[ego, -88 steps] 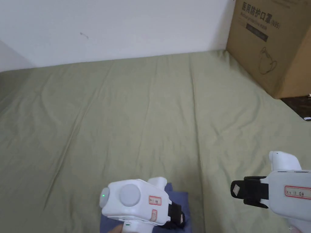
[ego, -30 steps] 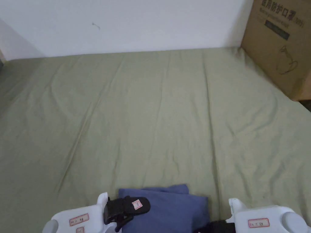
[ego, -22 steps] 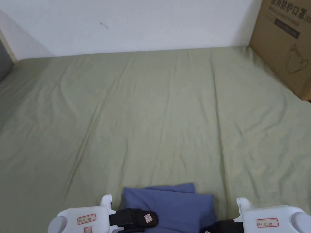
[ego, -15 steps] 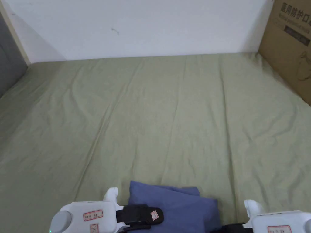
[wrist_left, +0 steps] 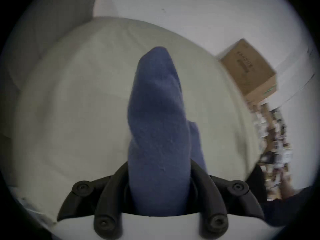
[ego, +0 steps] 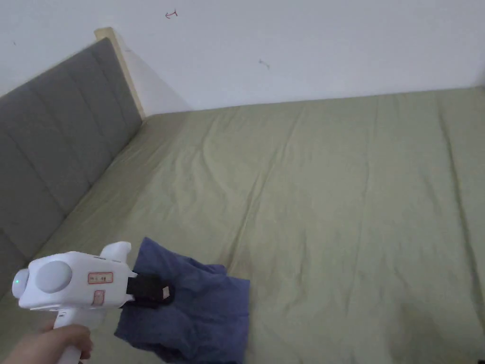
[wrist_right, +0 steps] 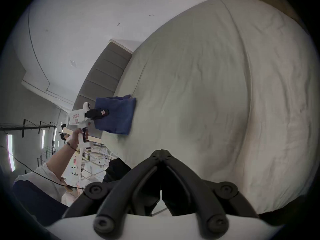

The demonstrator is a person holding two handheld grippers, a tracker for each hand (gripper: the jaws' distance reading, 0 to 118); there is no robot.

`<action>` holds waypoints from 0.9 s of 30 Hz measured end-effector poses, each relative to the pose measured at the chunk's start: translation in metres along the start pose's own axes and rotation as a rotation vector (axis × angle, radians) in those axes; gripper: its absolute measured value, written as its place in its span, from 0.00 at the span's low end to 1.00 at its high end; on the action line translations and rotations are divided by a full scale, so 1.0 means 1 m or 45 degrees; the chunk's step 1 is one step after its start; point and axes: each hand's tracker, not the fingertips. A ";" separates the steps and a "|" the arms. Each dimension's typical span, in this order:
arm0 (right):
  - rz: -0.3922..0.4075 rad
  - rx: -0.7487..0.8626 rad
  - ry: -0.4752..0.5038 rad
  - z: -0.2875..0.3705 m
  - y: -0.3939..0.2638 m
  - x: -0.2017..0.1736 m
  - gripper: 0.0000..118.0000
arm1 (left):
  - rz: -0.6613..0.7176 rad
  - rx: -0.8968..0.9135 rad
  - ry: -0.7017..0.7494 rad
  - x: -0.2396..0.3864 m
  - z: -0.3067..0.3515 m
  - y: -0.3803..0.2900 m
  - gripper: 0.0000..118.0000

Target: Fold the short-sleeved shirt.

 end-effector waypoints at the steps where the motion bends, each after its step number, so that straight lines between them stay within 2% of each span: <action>1: 0.009 -0.001 -0.014 0.000 0.000 -0.001 0.00 | -0.013 -0.012 0.065 -0.009 -0.001 0.005 0.20; 4: 0.011 -0.004 -0.034 -0.003 0.001 -0.004 0.00 | -0.084 -0.045 0.313 -0.022 -0.002 0.013 0.21; 5: 0.009 -0.003 -0.035 -0.003 0.000 -0.005 0.00 | -0.106 -0.050 0.396 -0.025 -0.004 0.015 0.25; 6: 0.008 -0.002 -0.035 -0.004 0.000 -0.006 0.00 | -0.145 -0.050 0.496 -0.026 -0.003 0.015 0.39; 7: 0.010 -0.001 -0.035 -0.004 0.000 -0.007 0.00 | -0.193 -0.055 0.593 -0.025 -0.002 0.016 0.73; 8: 0.018 0.001 -0.039 -0.003 0.000 -0.010 0.00 | -0.246 -0.057 0.683 -0.025 -0.001 0.016 0.96; 9: 0.031 0.005 -0.041 -0.002 -0.001 -0.012 0.00 | -0.276 -0.026 0.729 -0.039 -0.001 0.018 1.00; 10: 0.041 0.008 -0.043 -0.001 0.000 -0.013 0.00 | -0.297 0.039 0.700 -0.036 0.006 0.022 0.97; 13: 0.086 0.028 -0.050 0.004 0.001 -0.019 0.00 | -0.258 0.103 0.711 -0.029 0.032 0.023 0.97; 18: 0.153 0.106 -0.060 0.018 0.003 -0.030 0.00 | -0.269 0.128 0.531 0.015 0.048 0.013 0.97; 19: 0.172 0.127 -0.064 0.022 0.003 -0.033 0.00 | -0.254 0.073 0.410 0.028 0.047 0.010 0.92; 20: 0.196 0.144 -0.071 0.026 0.004 -0.038 0.00 | -0.231 0.023 0.296 0.051 0.047 0.005 0.80; 21: 0.209 0.156 -0.069 0.031 0.005 -0.043 0.00 | -0.217 0.016 0.193 0.078 0.048 -0.002 0.54; 22: 0.216 0.160 -0.061 0.035 0.007 -0.047 0.00 | -0.198 0.006 0.109 0.093 0.047 -0.005 0.07; 23: 0.232 0.169 -0.052 0.040 0.009 -0.053 0.00 | -0.175 0.014 0.043 0.112 0.045 -0.009 0.00; 25: 0.269 0.196 -0.072 0.051 0.013 -0.067 0.00 | -0.139 0.082 -0.057 0.158 0.047 -0.021 0.00; 27: 0.334 0.304 -0.158 0.066 0.018 -0.083 0.00 | -0.134 0.204 -0.177 0.196 0.052 -0.025 0.00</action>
